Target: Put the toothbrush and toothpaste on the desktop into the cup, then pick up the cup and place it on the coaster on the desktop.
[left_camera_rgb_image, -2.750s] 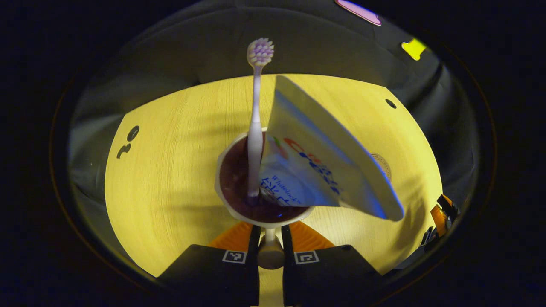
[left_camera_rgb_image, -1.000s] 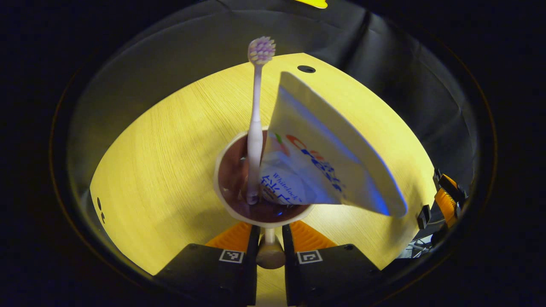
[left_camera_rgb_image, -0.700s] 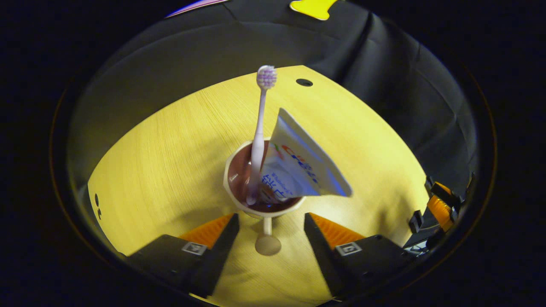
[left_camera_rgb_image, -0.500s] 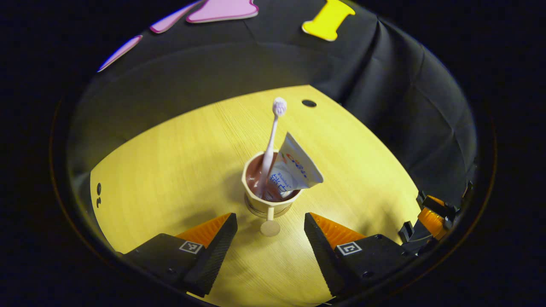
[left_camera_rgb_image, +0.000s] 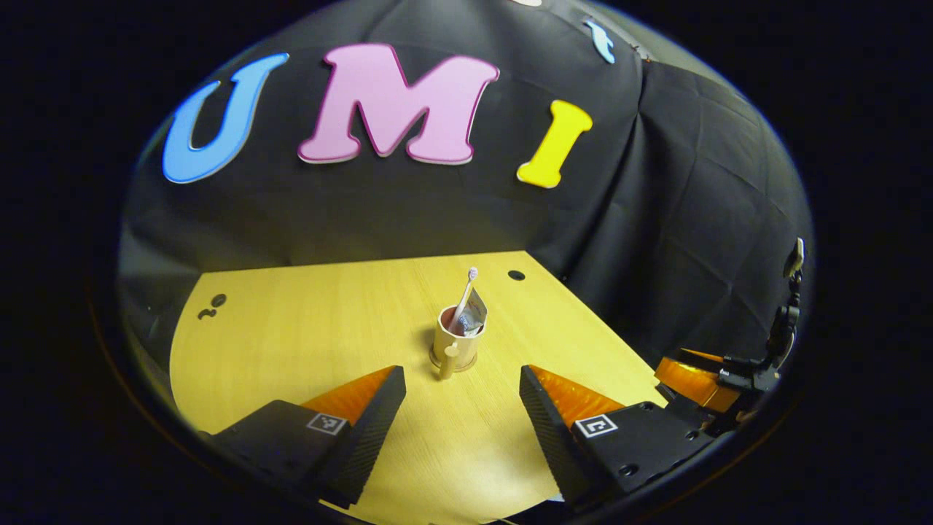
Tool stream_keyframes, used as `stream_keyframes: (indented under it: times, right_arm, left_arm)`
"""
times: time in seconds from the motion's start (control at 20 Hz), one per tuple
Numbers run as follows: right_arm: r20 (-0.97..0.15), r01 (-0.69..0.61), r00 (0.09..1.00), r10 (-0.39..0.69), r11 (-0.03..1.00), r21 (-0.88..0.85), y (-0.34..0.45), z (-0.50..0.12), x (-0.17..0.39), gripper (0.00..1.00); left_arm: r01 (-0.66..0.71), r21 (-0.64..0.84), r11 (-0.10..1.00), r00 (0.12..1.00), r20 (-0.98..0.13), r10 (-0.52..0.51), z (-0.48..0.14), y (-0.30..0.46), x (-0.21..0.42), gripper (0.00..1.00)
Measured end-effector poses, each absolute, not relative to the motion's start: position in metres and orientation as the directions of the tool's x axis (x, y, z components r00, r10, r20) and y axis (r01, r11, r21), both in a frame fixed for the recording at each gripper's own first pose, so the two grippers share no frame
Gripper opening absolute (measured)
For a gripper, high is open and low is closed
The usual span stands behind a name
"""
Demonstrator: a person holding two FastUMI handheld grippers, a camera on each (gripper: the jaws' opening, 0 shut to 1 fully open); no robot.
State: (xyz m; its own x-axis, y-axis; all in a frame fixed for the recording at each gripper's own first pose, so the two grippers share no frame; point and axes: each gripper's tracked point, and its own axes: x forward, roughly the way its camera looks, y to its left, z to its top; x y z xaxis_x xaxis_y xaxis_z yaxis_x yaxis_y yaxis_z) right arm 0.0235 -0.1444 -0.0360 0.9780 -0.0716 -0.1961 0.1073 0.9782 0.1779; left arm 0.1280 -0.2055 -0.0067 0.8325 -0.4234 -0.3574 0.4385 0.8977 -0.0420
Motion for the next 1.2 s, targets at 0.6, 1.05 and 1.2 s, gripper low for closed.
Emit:
stream_keyframes:
  times: [0.6, 1.05, 1.2]
  right_arm:
    - [-0.024, -0.073, 0.997, 0.074, 0.997, 0.038, -0.025, -0.011, -0.101, 0.98]
    - [-0.022, -0.070, 0.997, 0.070, 0.997, -0.027, -0.009, -0.018, -0.134, 0.98]
    - [-0.024, -0.060, 0.998, 0.060, 0.998, -0.012, -0.010, -0.015, -0.135, 0.98]
  left_arm:
    - [0.282, -0.026, 0.959, 0.959, -0.021, -0.283, -0.007, -0.100, -0.054, 0.98]
    - [0.137, -0.042, 0.990, 0.990, -0.023, -0.138, -0.046, -0.021, -0.099, 0.97]
    - [0.147, -0.022, 0.989, 0.988, -0.036, -0.148, -0.047, -0.017, -0.104, 0.98]
